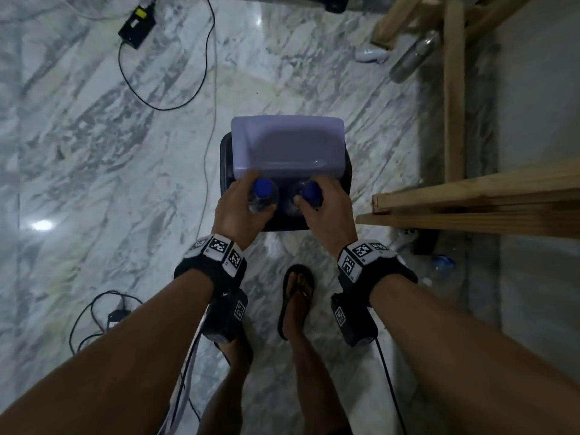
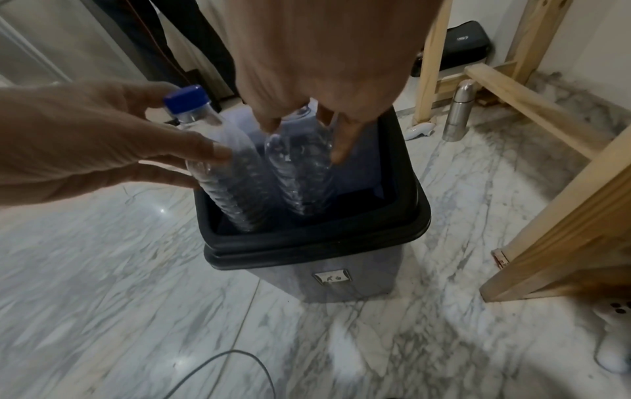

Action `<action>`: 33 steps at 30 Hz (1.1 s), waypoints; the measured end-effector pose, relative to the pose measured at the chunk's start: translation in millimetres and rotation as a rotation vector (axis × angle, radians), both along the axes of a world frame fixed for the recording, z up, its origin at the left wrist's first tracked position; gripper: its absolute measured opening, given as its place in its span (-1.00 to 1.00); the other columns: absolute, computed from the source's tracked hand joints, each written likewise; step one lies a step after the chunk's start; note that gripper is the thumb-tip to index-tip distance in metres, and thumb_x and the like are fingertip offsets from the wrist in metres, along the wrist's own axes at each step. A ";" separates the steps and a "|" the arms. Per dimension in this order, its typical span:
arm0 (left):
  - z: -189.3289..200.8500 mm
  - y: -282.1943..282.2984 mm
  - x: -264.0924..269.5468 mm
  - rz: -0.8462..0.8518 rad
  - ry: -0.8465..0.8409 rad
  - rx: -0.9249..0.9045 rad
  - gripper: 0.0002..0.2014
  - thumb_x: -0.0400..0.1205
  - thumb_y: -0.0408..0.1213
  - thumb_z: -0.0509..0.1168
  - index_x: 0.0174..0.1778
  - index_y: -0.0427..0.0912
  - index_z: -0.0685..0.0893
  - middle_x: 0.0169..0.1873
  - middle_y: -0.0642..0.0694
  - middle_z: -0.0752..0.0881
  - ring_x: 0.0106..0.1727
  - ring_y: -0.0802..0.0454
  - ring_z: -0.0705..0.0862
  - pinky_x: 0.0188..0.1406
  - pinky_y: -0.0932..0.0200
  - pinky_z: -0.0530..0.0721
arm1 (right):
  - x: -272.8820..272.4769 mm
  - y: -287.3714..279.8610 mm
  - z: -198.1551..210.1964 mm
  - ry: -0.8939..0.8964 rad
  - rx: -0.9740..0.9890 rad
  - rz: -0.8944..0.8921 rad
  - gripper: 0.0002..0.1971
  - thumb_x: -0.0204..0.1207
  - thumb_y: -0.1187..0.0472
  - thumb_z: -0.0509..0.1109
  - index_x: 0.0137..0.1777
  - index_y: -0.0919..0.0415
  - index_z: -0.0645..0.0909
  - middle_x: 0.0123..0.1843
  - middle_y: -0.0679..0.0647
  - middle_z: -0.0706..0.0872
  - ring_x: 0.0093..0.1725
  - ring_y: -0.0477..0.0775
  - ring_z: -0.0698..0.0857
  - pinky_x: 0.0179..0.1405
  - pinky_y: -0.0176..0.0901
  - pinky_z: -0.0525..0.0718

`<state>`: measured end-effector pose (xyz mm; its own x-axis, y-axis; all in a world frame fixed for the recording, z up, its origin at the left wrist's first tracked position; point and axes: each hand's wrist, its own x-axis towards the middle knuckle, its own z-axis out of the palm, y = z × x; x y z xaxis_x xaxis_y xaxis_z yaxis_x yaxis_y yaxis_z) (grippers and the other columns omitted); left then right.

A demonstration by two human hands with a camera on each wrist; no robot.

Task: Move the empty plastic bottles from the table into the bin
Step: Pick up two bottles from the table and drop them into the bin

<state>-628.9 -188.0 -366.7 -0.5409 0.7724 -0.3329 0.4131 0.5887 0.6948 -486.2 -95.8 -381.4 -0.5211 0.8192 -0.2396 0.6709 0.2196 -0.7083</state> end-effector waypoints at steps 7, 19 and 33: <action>-49.3 1.1 7.6 -0.032 0.081 -0.119 -0.56 0.47 -0.24 0.47 0.28 -0.19 0.62 0.17 -0.28 0.53 0.09 -0.25 0.64 0.00 0.17 0.56 | -3.3 0.5 -41.1 -0.246 0.037 0.135 -0.62 0.49 0.19 0.50 0.28 0.26 0.61 0.25 0.26 0.53 0.13 0.31 0.65 -0.10 -0.07 0.59; -95.5 21.6 6.3 -0.119 0.164 -0.384 -0.71 0.52 -0.37 0.35 0.17 -0.29 0.68 0.20 -0.40 0.65 0.09 -0.45 0.68 0.05 -0.11 0.66 | -28.5 6.0 -77.9 -0.374 -0.043 0.236 -0.68 0.44 0.37 0.43 0.21 0.32 0.63 0.32 0.30 0.53 0.09 0.38 0.70 0.09 0.04 0.71; -99.2 37.0 9.1 -0.010 0.097 -0.552 -0.69 0.59 -0.46 0.26 0.23 -0.50 0.59 0.31 -0.49 0.55 0.25 -0.47 0.59 0.22 -0.15 0.58 | -36.0 9.3 -88.8 -0.346 -0.126 0.245 -0.51 0.42 0.48 0.33 0.39 0.30 0.58 0.37 0.32 0.55 0.29 0.36 0.64 0.34 0.08 0.62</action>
<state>-619.8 -151.0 -465.9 -0.5829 0.5029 -0.6382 0.4671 0.8501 0.2431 -522.3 -86.5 -470.2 -0.5679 0.6348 -0.5239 0.8120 0.3279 -0.4828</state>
